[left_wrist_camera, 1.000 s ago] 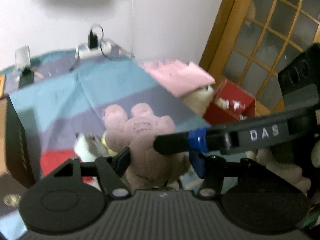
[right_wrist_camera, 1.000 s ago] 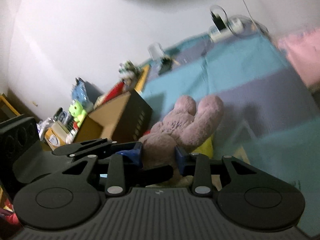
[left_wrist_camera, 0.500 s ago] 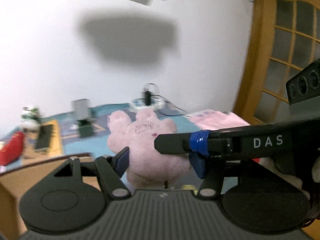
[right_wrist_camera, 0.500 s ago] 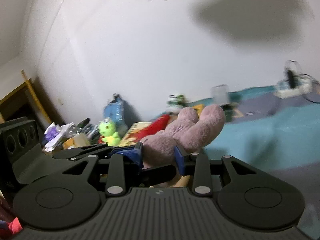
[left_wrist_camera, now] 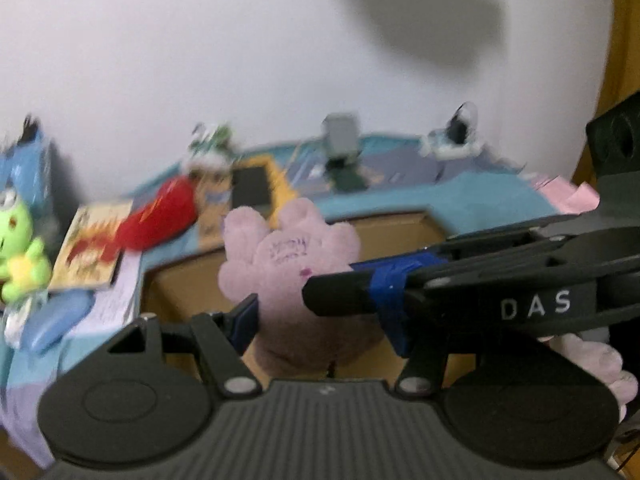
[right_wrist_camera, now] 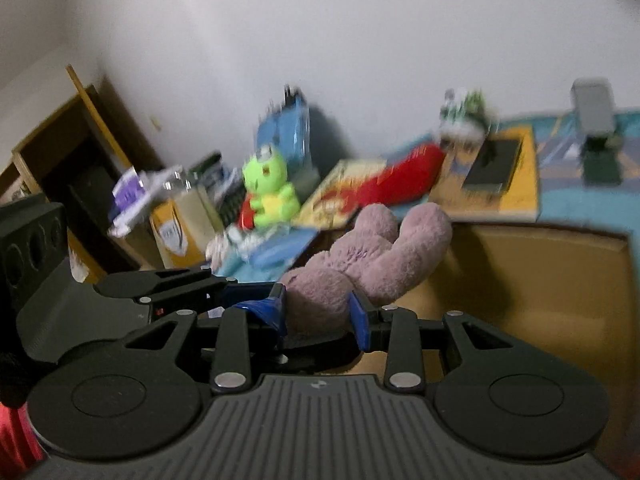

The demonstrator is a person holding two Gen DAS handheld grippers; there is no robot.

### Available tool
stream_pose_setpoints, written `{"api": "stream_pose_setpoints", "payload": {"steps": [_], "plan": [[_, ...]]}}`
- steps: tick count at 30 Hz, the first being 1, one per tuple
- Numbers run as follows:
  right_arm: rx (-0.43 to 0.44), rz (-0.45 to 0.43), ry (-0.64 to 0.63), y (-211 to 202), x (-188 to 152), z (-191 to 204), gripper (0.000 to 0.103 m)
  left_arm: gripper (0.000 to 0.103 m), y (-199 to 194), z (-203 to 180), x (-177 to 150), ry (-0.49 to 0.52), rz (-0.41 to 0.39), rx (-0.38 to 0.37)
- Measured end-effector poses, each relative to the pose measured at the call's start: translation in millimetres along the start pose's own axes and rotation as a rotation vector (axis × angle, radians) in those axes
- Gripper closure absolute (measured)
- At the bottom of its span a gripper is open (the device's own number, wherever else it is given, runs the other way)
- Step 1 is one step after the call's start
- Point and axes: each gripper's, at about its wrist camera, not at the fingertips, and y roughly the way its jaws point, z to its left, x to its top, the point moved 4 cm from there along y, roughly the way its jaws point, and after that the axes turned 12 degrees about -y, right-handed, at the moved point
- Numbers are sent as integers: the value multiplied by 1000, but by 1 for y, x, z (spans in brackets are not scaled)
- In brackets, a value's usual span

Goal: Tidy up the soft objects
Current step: 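Carry the teddy bear with the right gripper and lower it into the box, then open the right gripper to release the bear and withdraw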

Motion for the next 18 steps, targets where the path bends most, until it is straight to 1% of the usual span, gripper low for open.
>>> {"api": "stream_pose_setpoints", "payload": {"steps": [5, 8, 11, 12, 13, 15, 18], "plan": [[1, 108, 80, 44, -17, -1, 86, 42, 29, 43, -19, -44, 104, 58], [-12, 169, 110, 65, -24, 2, 86, 43, 36, 55, -28, -56, 149, 80], [-10, 197, 124, 75, -28, 6, 85, 45, 34, 57, -33, -32, 161, 91], [-8, 207, 131, 77, -29, 6, 84, 40, 34, 57, -34, -24, 163, 96], [-5, 218, 144, 78, -30, 6, 83, 33, 33, 57, -35, -18, 164, 100], [7, 227, 171, 77, -31, 5, 83, 30, 31, 59, -37, -16, 163, 109], [13, 207, 194, 66, -26, 6, 83, 27, 27, 60, -35, -35, 157, 106]]}}
